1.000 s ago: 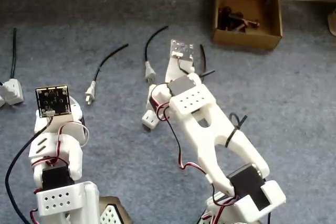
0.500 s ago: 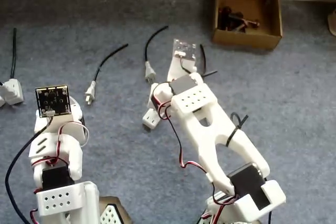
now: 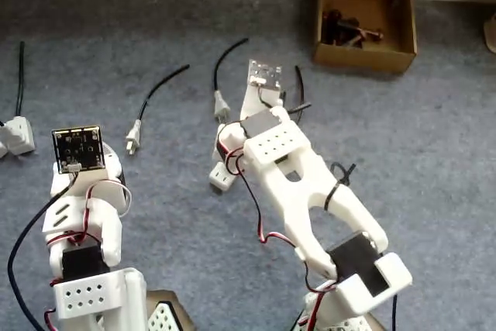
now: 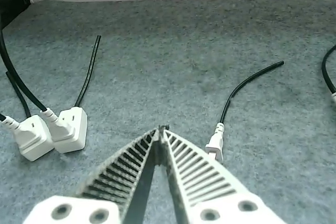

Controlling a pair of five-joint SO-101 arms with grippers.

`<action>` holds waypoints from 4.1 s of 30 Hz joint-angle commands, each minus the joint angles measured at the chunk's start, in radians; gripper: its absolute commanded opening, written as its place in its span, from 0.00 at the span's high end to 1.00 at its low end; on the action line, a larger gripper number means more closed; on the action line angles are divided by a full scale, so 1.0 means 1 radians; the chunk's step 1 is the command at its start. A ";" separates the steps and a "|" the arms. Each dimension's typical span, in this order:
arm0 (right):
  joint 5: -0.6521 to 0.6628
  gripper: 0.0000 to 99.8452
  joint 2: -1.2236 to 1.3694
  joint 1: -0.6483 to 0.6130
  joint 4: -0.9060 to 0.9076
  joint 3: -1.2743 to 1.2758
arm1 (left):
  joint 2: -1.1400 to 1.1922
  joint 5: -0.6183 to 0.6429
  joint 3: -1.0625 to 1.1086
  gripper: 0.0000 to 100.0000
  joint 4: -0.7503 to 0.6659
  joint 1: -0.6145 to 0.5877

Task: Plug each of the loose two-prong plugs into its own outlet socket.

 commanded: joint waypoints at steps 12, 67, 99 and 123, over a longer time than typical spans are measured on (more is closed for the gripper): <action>0.054 0.99 0.050 -0.094 -0.008 -0.010 | 0.004 0.012 -0.007 0.99 -0.021 -0.002; 0.358 0.87 -0.090 -0.111 0.202 -0.174 | 0.004 0.012 -0.002 0.99 -0.021 -0.001; 0.361 0.87 -0.624 0.371 0.223 0.334 | 0.013 -0.347 -0.018 0.76 0.054 0.321; 0.361 0.87 -0.618 0.581 0.125 0.492 | 0.835 -0.348 -0.624 0.76 0.292 0.608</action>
